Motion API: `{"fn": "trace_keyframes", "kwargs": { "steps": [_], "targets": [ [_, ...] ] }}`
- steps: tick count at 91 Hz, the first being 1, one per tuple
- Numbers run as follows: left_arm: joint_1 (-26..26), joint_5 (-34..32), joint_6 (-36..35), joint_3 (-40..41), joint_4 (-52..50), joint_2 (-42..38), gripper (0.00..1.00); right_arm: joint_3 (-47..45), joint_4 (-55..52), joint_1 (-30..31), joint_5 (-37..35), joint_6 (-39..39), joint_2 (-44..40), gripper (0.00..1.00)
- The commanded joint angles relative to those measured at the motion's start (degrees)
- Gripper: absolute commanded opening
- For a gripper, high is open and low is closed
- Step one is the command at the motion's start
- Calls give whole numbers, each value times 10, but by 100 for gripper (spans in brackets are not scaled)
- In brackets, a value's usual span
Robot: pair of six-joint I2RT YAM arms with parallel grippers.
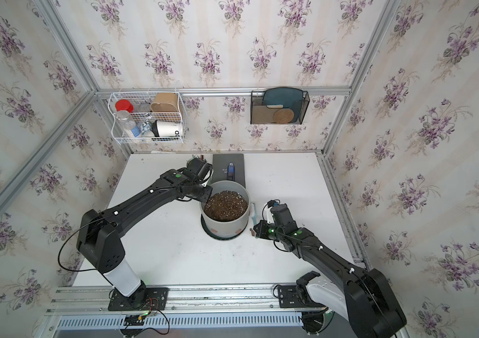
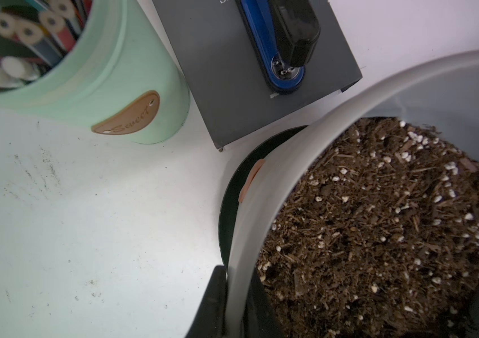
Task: Scrub the dried mud off the ceramic pot
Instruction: Brush off the soil from the pot.
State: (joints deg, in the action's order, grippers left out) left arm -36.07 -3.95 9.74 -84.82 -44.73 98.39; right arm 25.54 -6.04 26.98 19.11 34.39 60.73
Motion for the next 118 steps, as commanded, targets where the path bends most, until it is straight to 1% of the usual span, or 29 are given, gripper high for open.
{"fn": "trace_keyframes", "kwargs": {
  "steps": [1,11,16,21,26,39,52,75,87,102,118],
  "targets": [
    [-2,43,-6,7,-3,-5,0,-1,19,-15,26,6,-20,0],
    [-2,41,-4,11,-4,-5,0,-1,-10,-33,19,1,-46,0],
    [-2,40,-3,11,-4,-5,0,-1,-29,-40,5,-2,-58,0],
    [-2,41,-1,12,-5,-6,0,2,-51,-40,-11,-5,-58,0],
    [-3,41,1,11,-4,-8,0,-1,-59,-40,-10,-5,-50,0],
    [-2,41,6,9,-3,-11,0,-22,-39,-37,0,6,-19,0],
    [-2,42,11,7,-3,-8,0,-27,-4,-1,2,24,8,0],
    [-2,41,16,10,-3,-7,0,-28,25,9,27,36,9,0],
    [-2,39,17,13,-3,-7,0,-35,25,9,39,43,-17,0],
    [-3,36,17,14,-3,-8,0,-26,-14,7,13,44,-58,0],
    [-2,33,16,16,-5,-9,0,-14,-48,5,-11,37,-77,0]
  ]
}}
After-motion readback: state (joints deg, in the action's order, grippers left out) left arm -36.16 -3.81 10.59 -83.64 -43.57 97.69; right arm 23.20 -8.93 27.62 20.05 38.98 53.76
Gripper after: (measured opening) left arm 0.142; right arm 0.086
